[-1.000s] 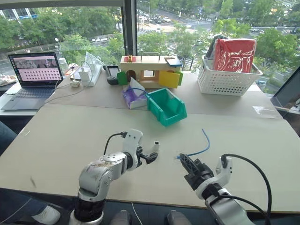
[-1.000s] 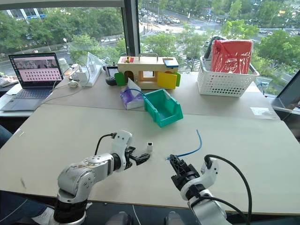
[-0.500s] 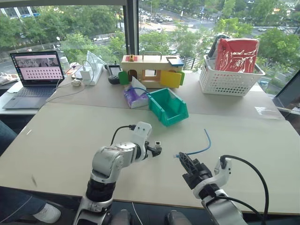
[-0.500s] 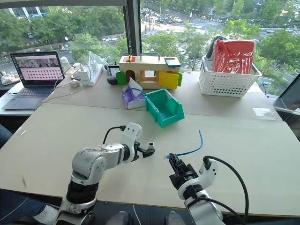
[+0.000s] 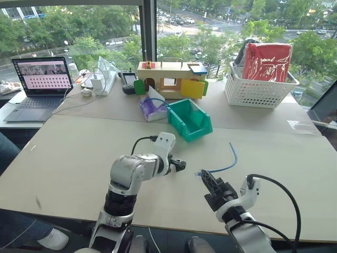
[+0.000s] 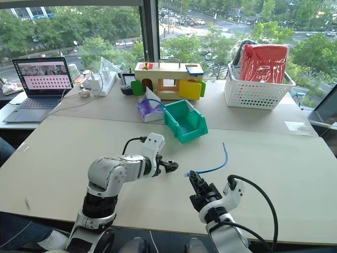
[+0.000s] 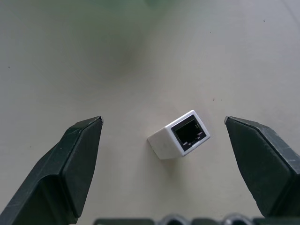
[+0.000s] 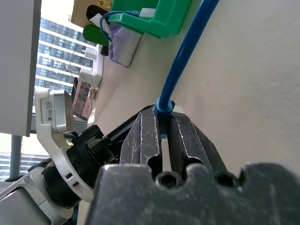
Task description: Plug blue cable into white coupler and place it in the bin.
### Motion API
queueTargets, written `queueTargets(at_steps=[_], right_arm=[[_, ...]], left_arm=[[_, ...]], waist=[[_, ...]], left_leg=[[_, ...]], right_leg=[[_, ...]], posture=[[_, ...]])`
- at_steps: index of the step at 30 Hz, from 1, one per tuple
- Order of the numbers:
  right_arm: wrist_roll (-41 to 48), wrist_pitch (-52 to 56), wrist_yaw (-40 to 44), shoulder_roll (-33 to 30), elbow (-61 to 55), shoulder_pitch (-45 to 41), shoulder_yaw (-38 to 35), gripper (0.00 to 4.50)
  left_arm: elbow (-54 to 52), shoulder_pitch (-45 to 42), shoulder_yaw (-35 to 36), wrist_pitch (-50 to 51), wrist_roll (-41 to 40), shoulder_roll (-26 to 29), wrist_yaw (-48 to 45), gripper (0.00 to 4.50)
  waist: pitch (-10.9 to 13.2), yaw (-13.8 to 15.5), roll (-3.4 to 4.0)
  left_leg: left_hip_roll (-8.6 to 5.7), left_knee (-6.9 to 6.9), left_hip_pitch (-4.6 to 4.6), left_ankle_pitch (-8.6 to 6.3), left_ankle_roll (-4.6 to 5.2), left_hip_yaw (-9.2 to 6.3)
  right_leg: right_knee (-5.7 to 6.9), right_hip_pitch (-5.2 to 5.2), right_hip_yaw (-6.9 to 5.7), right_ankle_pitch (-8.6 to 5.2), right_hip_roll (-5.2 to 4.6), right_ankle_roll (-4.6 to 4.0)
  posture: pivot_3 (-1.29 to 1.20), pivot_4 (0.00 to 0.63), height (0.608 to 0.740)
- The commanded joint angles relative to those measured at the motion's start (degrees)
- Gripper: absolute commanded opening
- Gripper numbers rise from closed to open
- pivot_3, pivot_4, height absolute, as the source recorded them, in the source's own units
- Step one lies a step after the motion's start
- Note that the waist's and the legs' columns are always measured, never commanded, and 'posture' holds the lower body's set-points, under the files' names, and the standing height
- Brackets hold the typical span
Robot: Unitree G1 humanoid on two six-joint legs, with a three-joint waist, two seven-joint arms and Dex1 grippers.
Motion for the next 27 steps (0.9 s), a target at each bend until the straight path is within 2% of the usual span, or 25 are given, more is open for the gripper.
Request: queueTargets(at_steps=[1, 5, 6, 7, 9, 15, 16, 20, 22, 25, 27], right_arm=[[-0.54, -0.9, 1.06, 0.3, -1.32, -0.34, -0.38, 0.0], [-0.95, -0.93, 1.25, 0.56, -1.27, -0.35, -0.47, 0.0], [-1.02, -0.92, 1.28, 0.61, -1.28, -0.36, -0.5, 0.0], [-1.07, -0.9, 1.32, 0.65, -1.28, -0.37, -0.52, 0.0], [-1.12, -0.89, 1.37, 0.69, -1.27, -0.32, -0.61, 0.0], [-1.33, -0.97, 1.56, 0.72, -1.27, -0.32, -0.96, 0.0], [-1.32, -0.96, 1.61, 0.69, -1.26, -0.31, -1.05, 0.0], [-1.36, -0.92, 1.69, 0.6, -1.03, -0.78, -1.42, 0.0], [-1.32, -0.89, 1.7, 0.56, -0.88, -1.1, -1.59, 0.0], [-1.15, -0.69, 1.87, 0.32, -0.56, -1.68, -2.1, 0.0], [-1.05, -0.55, 1.91, 0.18, -0.38, -2.05, -2.4, 0.0]], left_arm=[[-0.45, -1.16, -0.63, 0.98, 0.3, -0.05, 0.33, 4.49], [0.07, -1.28, -1.3, 1.74, 0.42, 0.36, 0.51, 4.49], [0.26, -1.31, -1.39, 1.98, 0.42, 0.48, 0.52, 3.98], [0.37, -1.33, -1.45, 2.13, 0.41, 0.56, 0.52, 3.91], [0.49, -1.37, -1.37, 2.02, 0.42, 0.44, 0.59, 3.04], [0.97, -1.81, -2.37, 0.6, 0.21, 1.27, -0.2, 0.84], [0.96, -1.92, -2.81, 0.04, 0.05, 1.64, -0.64, 0.64], [-0.17, -2.01, -8.89, -12.81, -1.73, 10.21, -11.77, 0.62], [0.41, -1.6, -12.0, -20.05, -1.25, 15.02, -17.47, 0.62], [6.19, -0.49, -14.02, -37.2, 0.11, 21.85, -30.09, 0.62], [9.94, -0.44, -14.43, -45.67, 0.41, 24.09, -36.18, 0.62]], waist=[[0.0, -0.07, 0.0], [0.0, -0.04, 0.0], [0.0, -0.03, 0.0], [0.0, -0.04, 0.0], [0.0, -0.03, 0.0], [0.0, -0.03, 0.0], [0.0, -0.01, 0.0], [0.0, -0.11, 0.01], [0.01, -0.32, 0.01], [0.01, -0.22, 0.02], [0.01, -0.2, 0.03]], left_leg=[[0.0, 0.0, 0.0, 0.0, 0.0, -0.01], [0.0, 0.0, 0.0, 0.0, 0.0, -0.03], [0.0, 0.0, 0.0, 0.0, 0.0, -0.03], [0.0, 0.0, 0.0, 0.0, 0.0, -0.04], [0.0, 0.0, 0.0, 0.0, 0.0, -0.07], [0.0, 0.0, 0.0, 0.0, 0.0, -0.1], [0.0, 0.0, 0.0, 0.0, 0.0, -0.1], [0.01, 0.0, -0.01, 0.0, -0.01, -0.09], [0.07, -0.02, -0.01, -0.01, -0.01, -0.08], [0.12, -0.06, -0.01, 0.0, -0.01, -0.08], [0.13, -0.07, -0.01, 0.0, -0.01, -0.05]], right_leg=[[0.01, -0.01, 0.0, 0.0, 0.0, 0.0], [0.01, -0.01, -0.01, 0.0, 0.0, 0.0], [0.01, -0.01, -0.01, 0.0, 0.0, -0.01], [0.0, -0.01, -0.01, 0.0, 0.0, -0.01], [0.0, -0.01, -0.01, -0.01, 0.0, -0.01], [0.0, 0.0, -0.01, -0.01, -0.01, -0.02], [0.0, 0.0, -0.01, -0.01, -0.01, -0.02], [0.0, -0.03, 0.0, -0.04, -0.02, -0.14], [0.01, -0.07, 0.01, 0.04, -0.02, -0.64], [0.02, -0.08, 0.01, 0.04, -0.05, -0.75], [-0.02, -0.09, 0.01, 0.04, -0.08, -0.77]], posture=[[0.0, 0.15, 0.74], [0.0, 0.15, 0.74], [0.0, 0.15, 0.74], [0.0, 0.15, 0.74], [0.0, 0.15, 0.74], [0.0, 0.15, 0.74], [0.0, 0.15, 0.74], [0.0, 0.15, 0.74], [0.0, 0.15, 0.74], [0.0, 0.15, 0.74], [0.0, 0.15, 0.74]])
